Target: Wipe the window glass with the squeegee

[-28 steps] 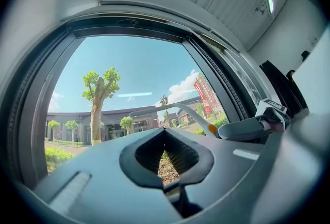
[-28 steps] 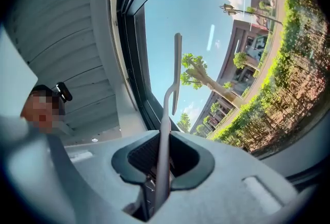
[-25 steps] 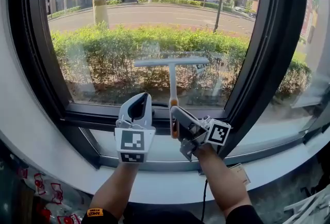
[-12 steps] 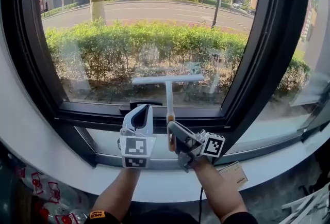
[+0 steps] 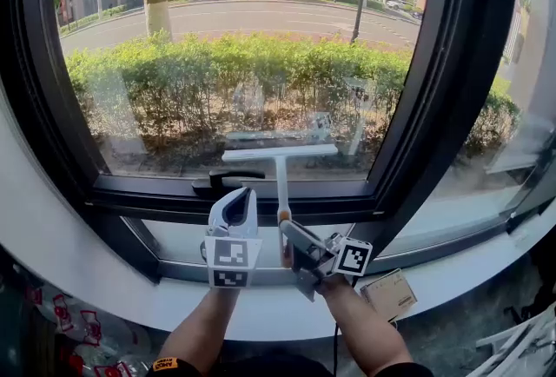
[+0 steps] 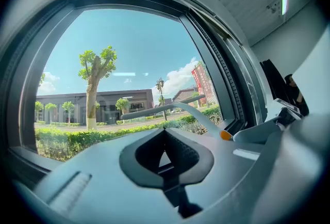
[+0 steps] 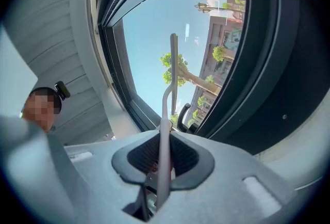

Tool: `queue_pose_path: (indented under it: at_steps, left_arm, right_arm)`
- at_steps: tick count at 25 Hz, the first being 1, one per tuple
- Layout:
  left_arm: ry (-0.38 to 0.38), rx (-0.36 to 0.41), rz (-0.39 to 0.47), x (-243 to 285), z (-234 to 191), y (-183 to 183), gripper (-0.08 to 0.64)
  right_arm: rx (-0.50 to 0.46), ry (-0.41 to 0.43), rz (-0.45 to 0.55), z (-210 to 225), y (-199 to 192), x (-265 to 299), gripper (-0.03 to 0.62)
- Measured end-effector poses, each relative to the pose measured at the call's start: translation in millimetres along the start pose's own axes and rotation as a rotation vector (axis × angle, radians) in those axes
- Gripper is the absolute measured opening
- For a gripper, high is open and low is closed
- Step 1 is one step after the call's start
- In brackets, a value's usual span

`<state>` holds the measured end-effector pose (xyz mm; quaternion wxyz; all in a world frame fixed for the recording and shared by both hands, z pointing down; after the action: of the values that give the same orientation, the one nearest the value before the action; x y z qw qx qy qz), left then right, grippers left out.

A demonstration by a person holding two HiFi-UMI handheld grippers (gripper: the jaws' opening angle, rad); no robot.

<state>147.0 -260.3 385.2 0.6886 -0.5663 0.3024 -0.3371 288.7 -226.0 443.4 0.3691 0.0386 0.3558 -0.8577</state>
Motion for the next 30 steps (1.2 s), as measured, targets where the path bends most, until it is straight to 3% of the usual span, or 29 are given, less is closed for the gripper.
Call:
queue_pose_path:
  at_steps: [16, 22, 30]
  left_arm:
    - [-0.001, -0.002, -0.010, -2, 5, -5, 0.012]
    - [-0.009, 0.023, 0.041, 0, 6, 19, 0.012]
    - [-0.051, 0.087, 0.146, 8, 24, 72, 0.012]
  right_arm:
    - [-0.008, -0.009, -0.015, 0, -3, -4, 0.046]
    - [-0.052, 0.027, -0.009, -19, 12, -4, 0.046]
    - [-0.197, 0.073, 0.028, -60, 73, -9, 0.046]
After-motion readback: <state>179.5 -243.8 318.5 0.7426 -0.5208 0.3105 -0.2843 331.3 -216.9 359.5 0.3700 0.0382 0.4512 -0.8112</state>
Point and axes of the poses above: the fingertips, and each gripper's own axes: x forward along the fingers, z to its right, y out of its top, the point moved 7 cm from there along -x, backward along the fingers, and after that the axes turned 6 degrees about -y, right-handed, at the moved point
